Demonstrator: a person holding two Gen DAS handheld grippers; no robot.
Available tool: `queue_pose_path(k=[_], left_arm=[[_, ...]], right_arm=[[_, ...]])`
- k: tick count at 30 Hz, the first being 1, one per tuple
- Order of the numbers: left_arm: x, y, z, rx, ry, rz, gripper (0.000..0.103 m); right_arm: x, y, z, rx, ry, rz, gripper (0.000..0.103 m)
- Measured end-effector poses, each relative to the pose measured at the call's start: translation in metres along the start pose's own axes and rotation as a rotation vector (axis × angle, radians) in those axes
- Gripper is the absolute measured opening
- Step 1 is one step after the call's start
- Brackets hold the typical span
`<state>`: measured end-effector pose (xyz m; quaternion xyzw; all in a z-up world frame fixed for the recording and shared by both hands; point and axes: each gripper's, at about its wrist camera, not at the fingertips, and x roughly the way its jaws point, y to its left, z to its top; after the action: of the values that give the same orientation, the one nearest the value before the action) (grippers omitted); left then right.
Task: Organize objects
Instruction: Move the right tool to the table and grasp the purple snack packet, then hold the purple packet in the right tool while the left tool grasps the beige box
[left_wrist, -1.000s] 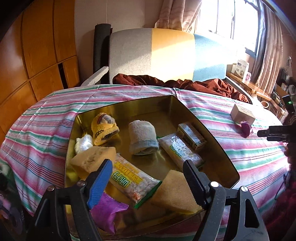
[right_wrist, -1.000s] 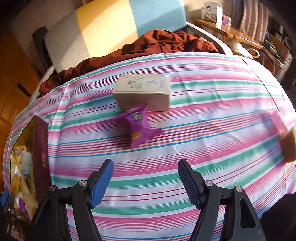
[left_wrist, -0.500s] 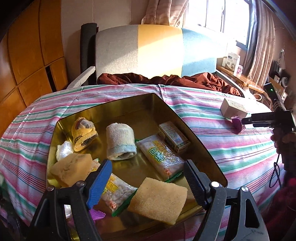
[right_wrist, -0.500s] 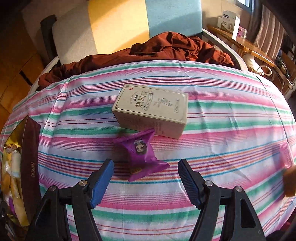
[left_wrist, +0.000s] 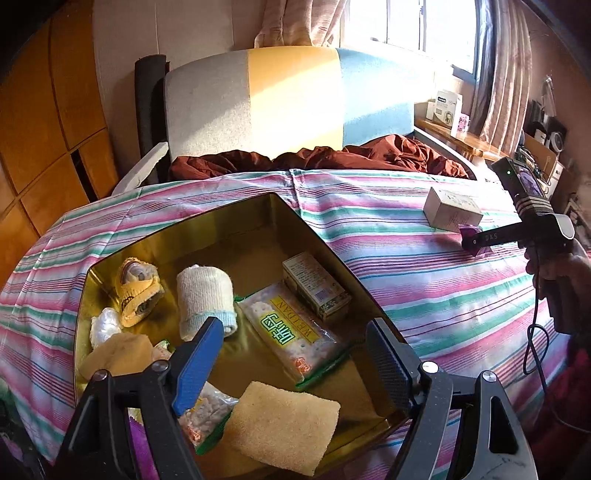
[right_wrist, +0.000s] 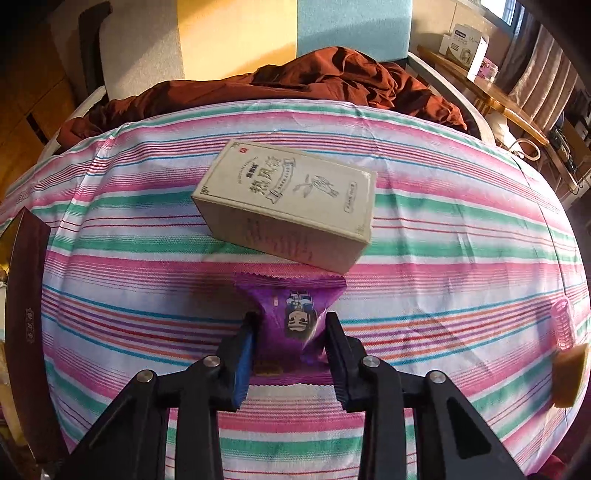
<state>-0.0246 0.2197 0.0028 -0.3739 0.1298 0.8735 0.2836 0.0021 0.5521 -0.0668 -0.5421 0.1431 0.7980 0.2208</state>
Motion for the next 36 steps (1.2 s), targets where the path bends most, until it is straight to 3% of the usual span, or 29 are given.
queue_pose_path(k=[9,16,20,28,30,36], left_arm=[[0.007,-0.021,0.013,0.094,-0.002,-0.003,0.081],[0.017,-0.048,0.031,0.176,-0.005,-0.013,0.081],[0.028,-0.068,0.049,0.224,0.016,-0.056,0.081],[0.071,-0.132,0.101,0.475,0.035,-0.148,0.083],[0.082,-0.151,0.11,0.556,0.023,-0.171,0.093],[0.125,-0.2,0.131,0.771,0.023,-0.205,0.1]], right_arm=[[-0.016,-0.041,-0.027,0.076,0.063,-0.065,0.035],[-0.01,-0.065,-0.037,0.163,0.088,-0.035,0.035],[-0.008,-0.068,-0.039,0.168,0.099,-0.031,0.035],[-0.01,-0.082,-0.041,0.211,0.101,-0.015,0.035],[-0.01,-0.085,-0.042,0.215,0.103,-0.012,0.035],[-0.01,-0.087,-0.044,0.208,0.107,-0.01,0.036]])
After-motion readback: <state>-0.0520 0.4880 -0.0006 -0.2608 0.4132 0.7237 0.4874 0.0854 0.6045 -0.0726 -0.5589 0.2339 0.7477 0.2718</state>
